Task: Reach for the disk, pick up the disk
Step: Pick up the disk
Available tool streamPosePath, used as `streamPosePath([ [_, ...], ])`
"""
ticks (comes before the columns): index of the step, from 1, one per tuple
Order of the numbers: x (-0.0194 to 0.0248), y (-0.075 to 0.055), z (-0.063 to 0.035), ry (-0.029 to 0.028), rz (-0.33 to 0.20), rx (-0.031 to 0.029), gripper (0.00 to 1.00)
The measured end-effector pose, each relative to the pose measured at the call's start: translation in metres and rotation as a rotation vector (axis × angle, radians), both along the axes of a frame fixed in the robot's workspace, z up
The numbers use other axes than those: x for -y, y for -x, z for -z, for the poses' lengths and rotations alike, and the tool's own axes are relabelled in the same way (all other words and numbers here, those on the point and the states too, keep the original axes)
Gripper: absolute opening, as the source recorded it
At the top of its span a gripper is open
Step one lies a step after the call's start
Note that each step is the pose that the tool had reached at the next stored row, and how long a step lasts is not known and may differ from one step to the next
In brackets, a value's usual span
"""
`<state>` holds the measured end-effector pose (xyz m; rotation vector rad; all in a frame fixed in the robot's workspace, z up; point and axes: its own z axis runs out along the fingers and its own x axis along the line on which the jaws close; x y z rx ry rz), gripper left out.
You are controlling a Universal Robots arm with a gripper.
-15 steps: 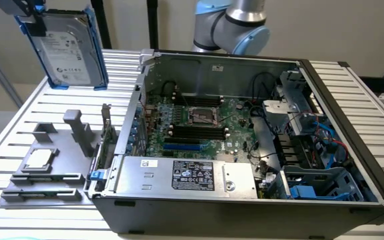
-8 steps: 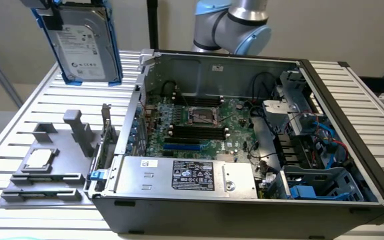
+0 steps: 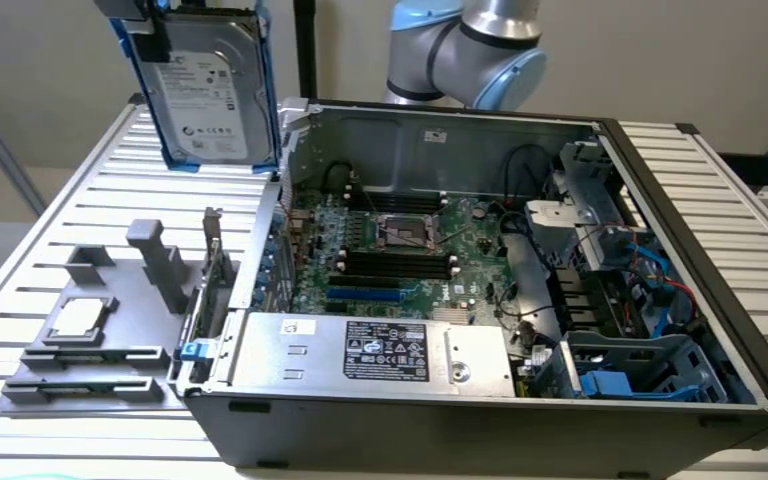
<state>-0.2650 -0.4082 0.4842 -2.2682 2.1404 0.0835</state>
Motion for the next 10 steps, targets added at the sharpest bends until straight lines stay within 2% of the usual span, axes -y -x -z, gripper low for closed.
streamPosePath([
  [10, 0.0062, -0.045, -0.0003, -0.0043, 0.0, -0.0001, 0.33],
])
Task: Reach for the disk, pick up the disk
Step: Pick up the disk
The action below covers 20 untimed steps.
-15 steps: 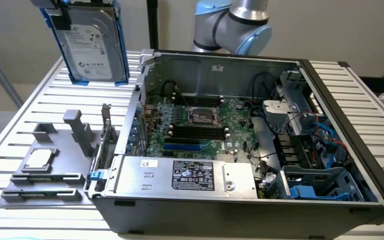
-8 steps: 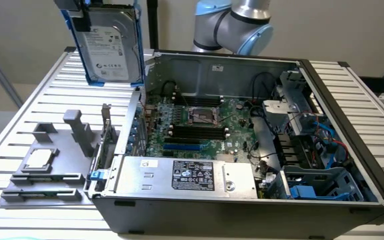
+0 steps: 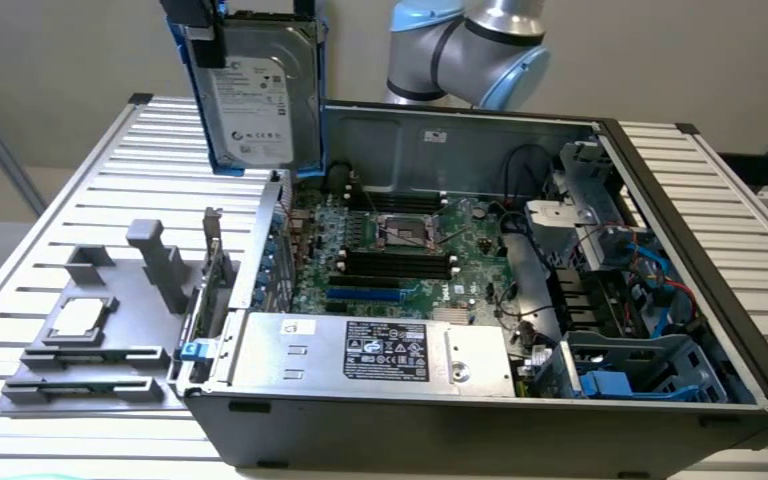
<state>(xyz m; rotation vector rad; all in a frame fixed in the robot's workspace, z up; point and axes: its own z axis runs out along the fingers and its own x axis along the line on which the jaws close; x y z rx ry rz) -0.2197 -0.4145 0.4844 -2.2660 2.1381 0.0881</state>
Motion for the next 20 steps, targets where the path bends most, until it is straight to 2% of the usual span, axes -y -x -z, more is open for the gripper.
streamPosePath([
  [10, 0.0099, -0.046, -0.0034, -0.0004, 0.0, -0.0002, 0.33],
  [20, 0.0247, -0.091, -0.0041, -0.0003, 0.0, -0.0004, 0.33],
])
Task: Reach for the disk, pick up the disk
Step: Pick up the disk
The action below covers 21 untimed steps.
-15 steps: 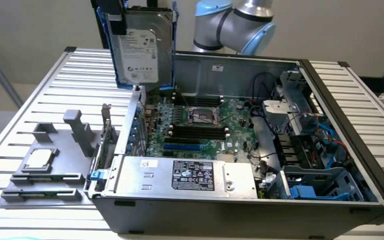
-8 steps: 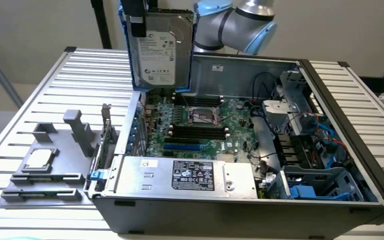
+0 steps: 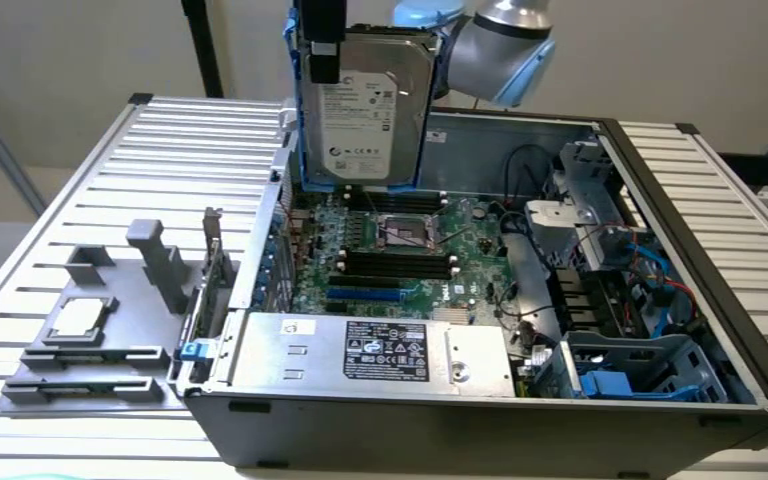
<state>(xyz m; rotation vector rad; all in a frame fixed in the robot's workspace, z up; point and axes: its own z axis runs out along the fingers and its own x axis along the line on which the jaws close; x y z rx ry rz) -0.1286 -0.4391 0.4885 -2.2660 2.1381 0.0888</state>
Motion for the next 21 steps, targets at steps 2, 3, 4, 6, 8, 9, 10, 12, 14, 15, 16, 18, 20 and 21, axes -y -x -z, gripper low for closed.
streamPosePath([
  [2, 0.0032, -0.009, -0.0002, 0.0, 0.0, -0.0001, 0.33],
  [3, 0.0049, -0.014, -0.0003, 0.0, 0.0, -0.0001, 0.33],
  [4, 0.0066, -0.018, -0.0004, 0.0, 0.0, -0.0002, 0.33],
  [6, 0.01, -0.027, -0.0008, -0.0001, 0.0, -0.0004, 0.33],
  [8, 0.0135, -0.036, -0.0011, 0.0, 0.0, -0.0007, 0.33],
  [9, 0.0153, -0.041, -0.0014, 0.0, 0.0, -0.0007, 0.33],
  [10, 0.0171, -0.045, -0.0016, 0.0, 0.0, -0.0009, 0.33],
  [12, 0.0206, -0.054, -0.002, 0.0, 0.0, -0.0011, 0.33],
  [14, 0.0243, -0.064, -0.0024, -0.0001, 0.0, -0.0012, 0.33],
  [15, 0.0261, -0.068, -0.0025, 0.0, 0.0, -0.0013, 0.33],
  [16, 0.0281, -0.073, -0.0026, 0.0, 0.0, -0.0013, 0.33],
  [18, 0.0318, -0.082, -0.0026, 0.0, 0.0, -0.0013, 0.33],
  [20, 0.0359, -0.09, -0.0026, 0.0, 0.0, -0.0013, 0.33],
  [21, 0.0379, -0.094, -0.0026, 0.0001, 0.0, -0.0013, 0.33],
])
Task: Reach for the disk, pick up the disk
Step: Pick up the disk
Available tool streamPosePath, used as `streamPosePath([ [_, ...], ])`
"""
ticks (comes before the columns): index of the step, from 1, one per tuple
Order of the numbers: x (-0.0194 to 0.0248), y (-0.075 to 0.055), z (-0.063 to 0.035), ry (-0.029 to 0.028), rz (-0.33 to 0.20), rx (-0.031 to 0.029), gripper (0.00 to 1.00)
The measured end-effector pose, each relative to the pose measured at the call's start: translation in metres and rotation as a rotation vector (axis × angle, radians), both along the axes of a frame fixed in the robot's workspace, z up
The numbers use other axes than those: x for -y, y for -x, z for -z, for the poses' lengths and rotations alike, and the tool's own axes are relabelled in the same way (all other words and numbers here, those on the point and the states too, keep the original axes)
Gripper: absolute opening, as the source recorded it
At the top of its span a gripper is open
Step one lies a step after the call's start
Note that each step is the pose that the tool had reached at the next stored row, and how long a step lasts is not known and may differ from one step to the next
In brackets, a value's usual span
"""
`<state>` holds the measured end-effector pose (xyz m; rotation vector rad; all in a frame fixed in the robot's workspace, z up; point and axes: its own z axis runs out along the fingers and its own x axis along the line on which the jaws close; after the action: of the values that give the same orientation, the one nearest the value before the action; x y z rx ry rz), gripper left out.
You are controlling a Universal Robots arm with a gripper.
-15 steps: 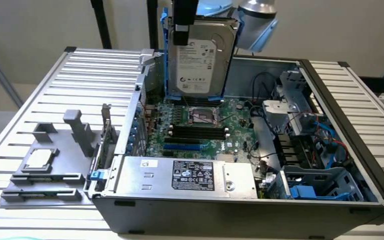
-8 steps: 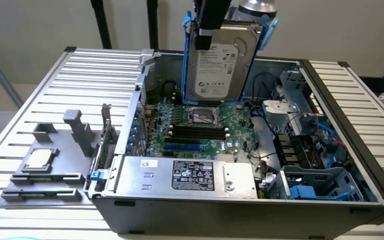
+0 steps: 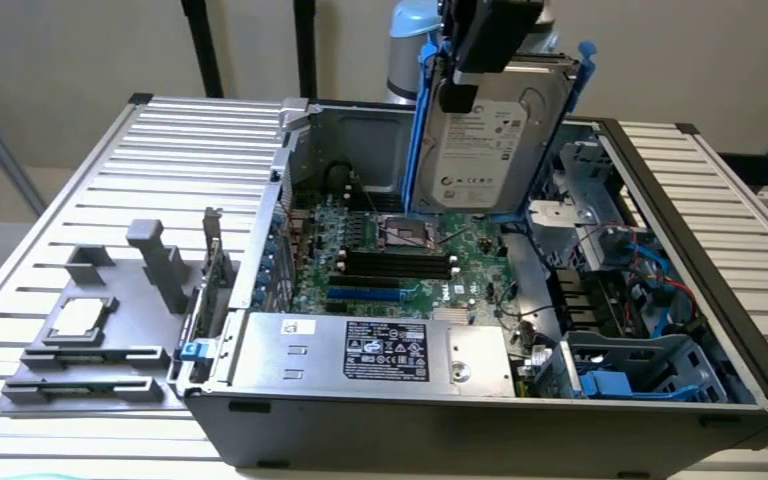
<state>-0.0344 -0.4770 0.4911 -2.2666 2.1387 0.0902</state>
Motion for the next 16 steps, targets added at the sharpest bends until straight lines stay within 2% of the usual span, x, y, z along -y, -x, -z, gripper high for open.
streamPosePath([
  [6, 0.0124, -0.022, 0.0, 0.0, 0.0, 0.0, 0.33],
  [10, 0.0229, -0.033, -0.0005, -0.0001, 0.0, 0.0, 0.33],
  [13, 0.0312, -0.038, -0.0053, -0.0001, 0.0, -0.0004, 0.33],
  [16, 0.0389, -0.044, -0.0144, 0.0, 0.0, -0.001, 0.33],
])
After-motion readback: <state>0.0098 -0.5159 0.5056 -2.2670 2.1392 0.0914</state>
